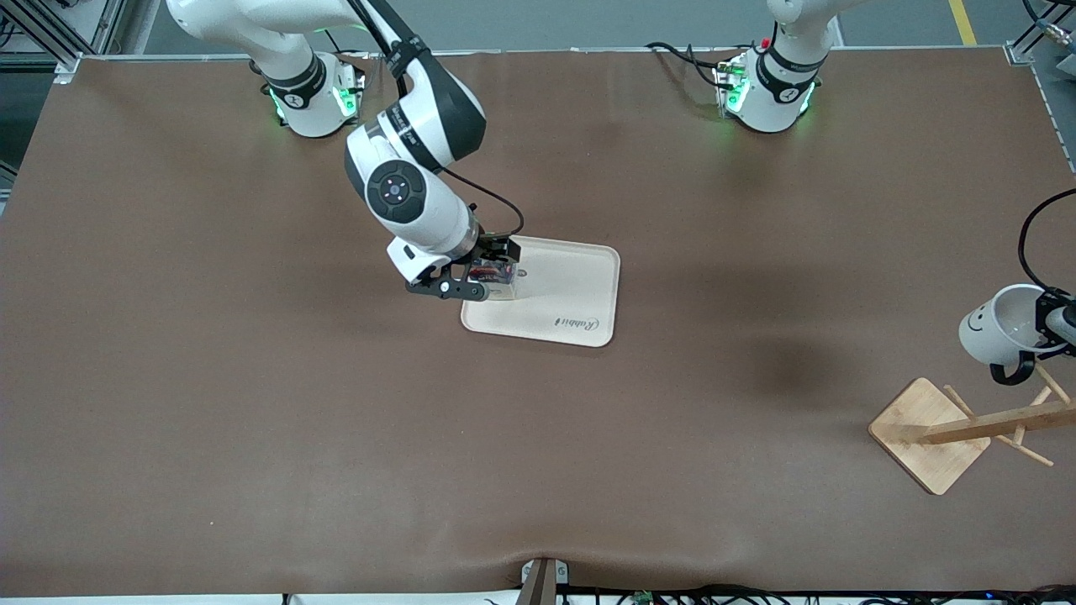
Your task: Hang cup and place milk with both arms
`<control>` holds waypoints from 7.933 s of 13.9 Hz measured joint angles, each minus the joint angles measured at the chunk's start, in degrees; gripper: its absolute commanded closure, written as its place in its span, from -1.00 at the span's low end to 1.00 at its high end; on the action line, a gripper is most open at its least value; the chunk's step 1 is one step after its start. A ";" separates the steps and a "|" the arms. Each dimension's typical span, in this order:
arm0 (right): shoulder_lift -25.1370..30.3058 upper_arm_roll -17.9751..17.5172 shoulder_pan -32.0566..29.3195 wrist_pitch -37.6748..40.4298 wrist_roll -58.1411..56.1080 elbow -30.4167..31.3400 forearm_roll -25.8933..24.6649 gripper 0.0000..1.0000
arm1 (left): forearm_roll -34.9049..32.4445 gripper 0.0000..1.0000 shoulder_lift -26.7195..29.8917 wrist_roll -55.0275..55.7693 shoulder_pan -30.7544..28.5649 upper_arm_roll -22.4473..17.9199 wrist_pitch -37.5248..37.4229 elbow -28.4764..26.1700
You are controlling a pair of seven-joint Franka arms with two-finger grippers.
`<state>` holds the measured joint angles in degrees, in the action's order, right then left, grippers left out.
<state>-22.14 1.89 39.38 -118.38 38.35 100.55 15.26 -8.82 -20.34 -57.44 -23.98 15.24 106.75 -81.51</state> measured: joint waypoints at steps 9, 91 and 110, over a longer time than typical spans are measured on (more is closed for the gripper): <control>-0.19 0.34 1.03 -1.95 10.26 1.63 -2.97 0.97 | 0.00 1.00 -0.35 -1.03 -1.01 0.03 2.15 0.10; 8.84 4.25 -45.37 39.42 -52.98 -22.01 -13.41 -1.00 | 9.17 -1.00 26.69 57.63 22.49 -9.77 -19.75 -10.74; 30.66 -0.34 -39.96 36.20 -38.34 -7.05 -15.12 -1.00 | 9.46 -1.00 28.31 57.64 22.40 -9.76 -19.70 -13.79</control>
<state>8.51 1.55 -0.58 -82.19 0.01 93.50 0.14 0.64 7.96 0.20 -1.58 5.48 87.05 -95.30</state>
